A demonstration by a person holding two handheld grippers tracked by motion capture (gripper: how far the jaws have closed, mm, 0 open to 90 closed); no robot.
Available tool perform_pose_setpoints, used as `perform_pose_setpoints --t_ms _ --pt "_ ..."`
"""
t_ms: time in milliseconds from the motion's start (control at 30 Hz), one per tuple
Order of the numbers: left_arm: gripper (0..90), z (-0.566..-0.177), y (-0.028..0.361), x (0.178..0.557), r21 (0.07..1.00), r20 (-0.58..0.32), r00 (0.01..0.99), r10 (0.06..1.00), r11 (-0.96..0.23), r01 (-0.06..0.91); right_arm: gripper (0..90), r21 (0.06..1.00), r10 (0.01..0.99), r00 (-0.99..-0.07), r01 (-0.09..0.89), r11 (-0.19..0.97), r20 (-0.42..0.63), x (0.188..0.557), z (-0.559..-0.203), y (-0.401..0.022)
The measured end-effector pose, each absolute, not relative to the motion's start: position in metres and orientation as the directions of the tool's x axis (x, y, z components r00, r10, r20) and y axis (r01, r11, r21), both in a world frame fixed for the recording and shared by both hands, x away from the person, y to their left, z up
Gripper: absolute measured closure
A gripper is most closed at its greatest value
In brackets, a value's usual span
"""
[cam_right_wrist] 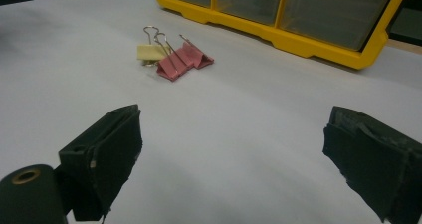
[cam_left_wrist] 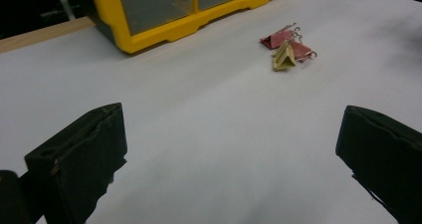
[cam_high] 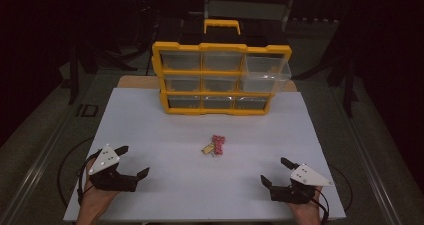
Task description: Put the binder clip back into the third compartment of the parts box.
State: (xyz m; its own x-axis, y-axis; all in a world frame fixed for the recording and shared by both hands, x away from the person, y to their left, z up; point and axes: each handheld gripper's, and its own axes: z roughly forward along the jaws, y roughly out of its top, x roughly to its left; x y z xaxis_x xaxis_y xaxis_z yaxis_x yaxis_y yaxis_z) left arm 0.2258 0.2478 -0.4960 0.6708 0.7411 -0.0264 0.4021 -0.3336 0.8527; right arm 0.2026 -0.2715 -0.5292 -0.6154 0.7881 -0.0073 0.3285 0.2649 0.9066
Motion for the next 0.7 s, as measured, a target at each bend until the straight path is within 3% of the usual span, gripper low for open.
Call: perform_pose_setpoints --t_ms 700 --pt "1.0 -0.493 0.2 0.266 0.784 0.019 0.758 0.652 -0.48 0.394 8.0 0.904 0.791 -0.611 0.335 0.265 -0.005 0.203 -0.529 -0.273"
